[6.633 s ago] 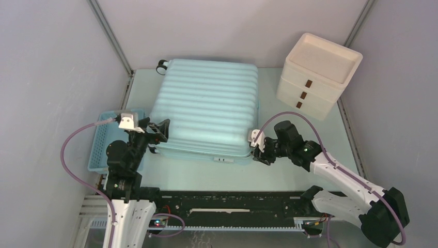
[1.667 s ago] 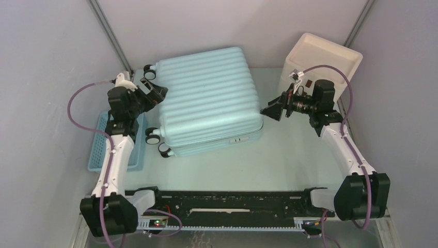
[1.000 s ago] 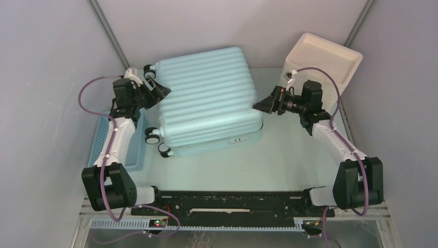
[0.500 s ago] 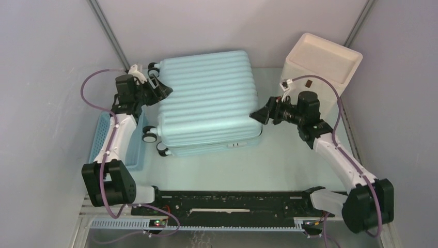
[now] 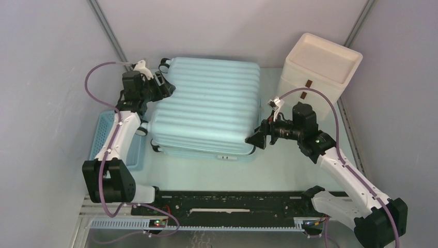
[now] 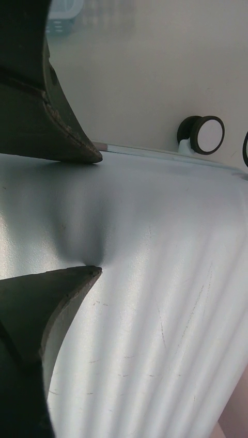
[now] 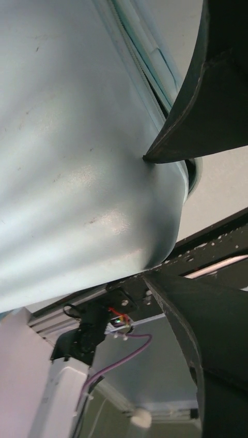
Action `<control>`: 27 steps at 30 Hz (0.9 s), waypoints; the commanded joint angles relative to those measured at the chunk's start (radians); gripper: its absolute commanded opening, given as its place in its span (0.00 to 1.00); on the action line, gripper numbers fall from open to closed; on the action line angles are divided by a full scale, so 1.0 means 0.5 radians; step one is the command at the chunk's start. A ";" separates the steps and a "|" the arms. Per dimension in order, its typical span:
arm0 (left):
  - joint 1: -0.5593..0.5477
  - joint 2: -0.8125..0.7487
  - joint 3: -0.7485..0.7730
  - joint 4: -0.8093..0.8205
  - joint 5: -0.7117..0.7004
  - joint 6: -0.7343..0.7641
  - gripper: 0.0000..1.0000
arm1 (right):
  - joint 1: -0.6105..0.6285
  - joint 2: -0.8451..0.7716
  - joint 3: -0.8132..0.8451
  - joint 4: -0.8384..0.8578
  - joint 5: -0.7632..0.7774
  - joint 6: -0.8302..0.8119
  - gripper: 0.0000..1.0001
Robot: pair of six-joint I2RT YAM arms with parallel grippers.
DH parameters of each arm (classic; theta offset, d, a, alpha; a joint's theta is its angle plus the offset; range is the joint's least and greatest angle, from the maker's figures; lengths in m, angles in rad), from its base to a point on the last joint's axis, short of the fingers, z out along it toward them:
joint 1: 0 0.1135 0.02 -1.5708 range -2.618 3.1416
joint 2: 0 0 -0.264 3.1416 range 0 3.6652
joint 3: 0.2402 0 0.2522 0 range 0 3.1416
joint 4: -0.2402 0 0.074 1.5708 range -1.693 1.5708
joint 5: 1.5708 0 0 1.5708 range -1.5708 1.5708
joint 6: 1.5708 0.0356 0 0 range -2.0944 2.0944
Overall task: Open, take out, and arrange the luggage
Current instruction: Adjust the luggage at the center of the board, then unzip the luggage at the center of the board.
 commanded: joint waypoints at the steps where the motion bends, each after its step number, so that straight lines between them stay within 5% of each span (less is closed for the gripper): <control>1: -0.377 -0.019 0.088 -0.284 0.689 -0.078 0.67 | 0.049 -0.018 0.062 -0.232 -0.551 -0.343 0.86; 12: -0.375 -0.084 0.120 -0.264 0.546 -0.030 0.70 | -0.851 -0.031 0.483 -1.166 -1.047 -1.697 1.00; 23: -0.372 -0.290 0.016 -0.242 0.322 0.168 0.73 | -1.124 0.482 0.555 -0.907 -0.869 -2.718 1.00; 27: -0.368 -0.399 -0.080 -0.188 0.191 0.226 0.75 | -1.126 0.825 0.704 -0.806 -0.756 -2.789 0.96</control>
